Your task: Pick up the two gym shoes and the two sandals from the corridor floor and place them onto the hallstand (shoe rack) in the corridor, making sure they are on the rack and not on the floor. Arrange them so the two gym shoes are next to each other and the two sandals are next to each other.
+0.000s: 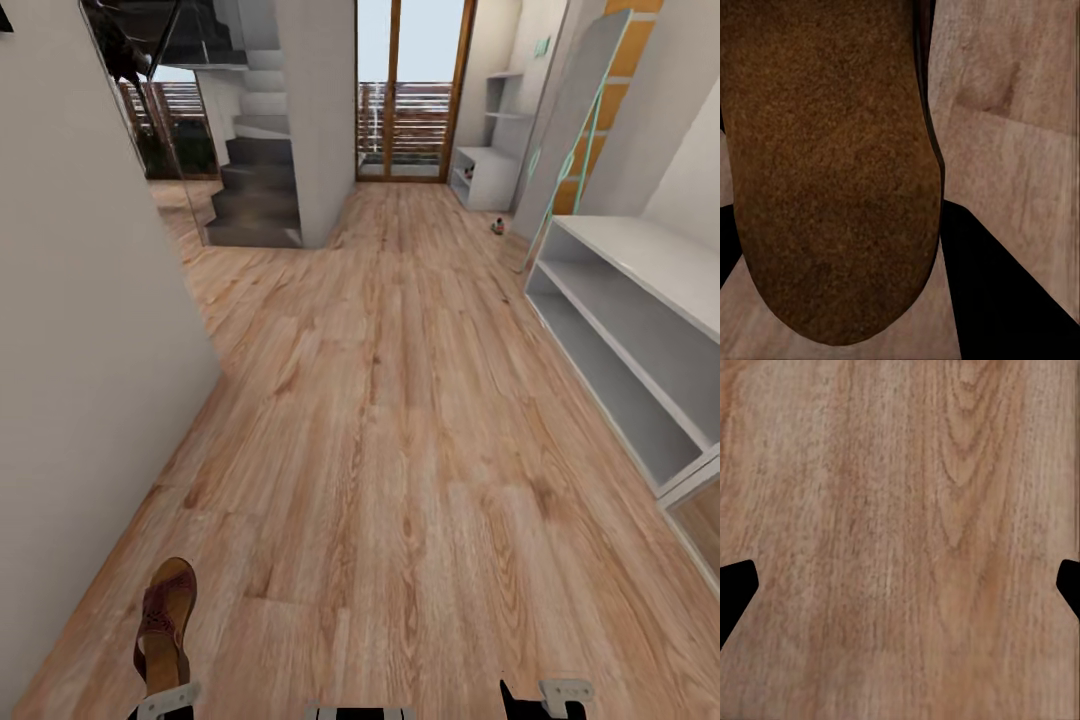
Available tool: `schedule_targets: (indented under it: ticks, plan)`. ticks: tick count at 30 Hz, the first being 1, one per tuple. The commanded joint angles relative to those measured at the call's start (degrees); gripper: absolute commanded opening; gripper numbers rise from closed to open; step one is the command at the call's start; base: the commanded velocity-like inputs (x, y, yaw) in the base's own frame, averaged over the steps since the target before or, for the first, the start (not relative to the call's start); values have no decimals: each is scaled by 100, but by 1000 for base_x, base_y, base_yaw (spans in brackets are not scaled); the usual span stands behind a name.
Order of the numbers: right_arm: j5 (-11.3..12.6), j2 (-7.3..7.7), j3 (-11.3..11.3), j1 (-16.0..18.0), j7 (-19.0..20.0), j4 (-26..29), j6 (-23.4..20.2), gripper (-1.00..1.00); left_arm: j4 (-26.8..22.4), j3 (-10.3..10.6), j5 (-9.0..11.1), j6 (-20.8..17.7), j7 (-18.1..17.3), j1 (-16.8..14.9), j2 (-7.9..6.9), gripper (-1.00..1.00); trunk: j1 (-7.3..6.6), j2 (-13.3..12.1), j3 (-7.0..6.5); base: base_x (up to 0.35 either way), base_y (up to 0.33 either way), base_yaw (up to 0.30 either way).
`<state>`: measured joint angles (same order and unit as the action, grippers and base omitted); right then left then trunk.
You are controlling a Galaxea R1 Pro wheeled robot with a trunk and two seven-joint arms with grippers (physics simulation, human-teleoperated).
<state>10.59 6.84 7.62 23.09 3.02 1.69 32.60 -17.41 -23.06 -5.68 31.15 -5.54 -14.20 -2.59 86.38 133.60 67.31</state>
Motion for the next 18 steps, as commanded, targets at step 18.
schedule_targets:
  ticks: [18]
  plan:
    - [76, -25, 38, 3, 32, 7, 12, 100, 1, -55, -74, 23, -10, -4, -3, -100, 2, 1, -49, 300, -172, -47]
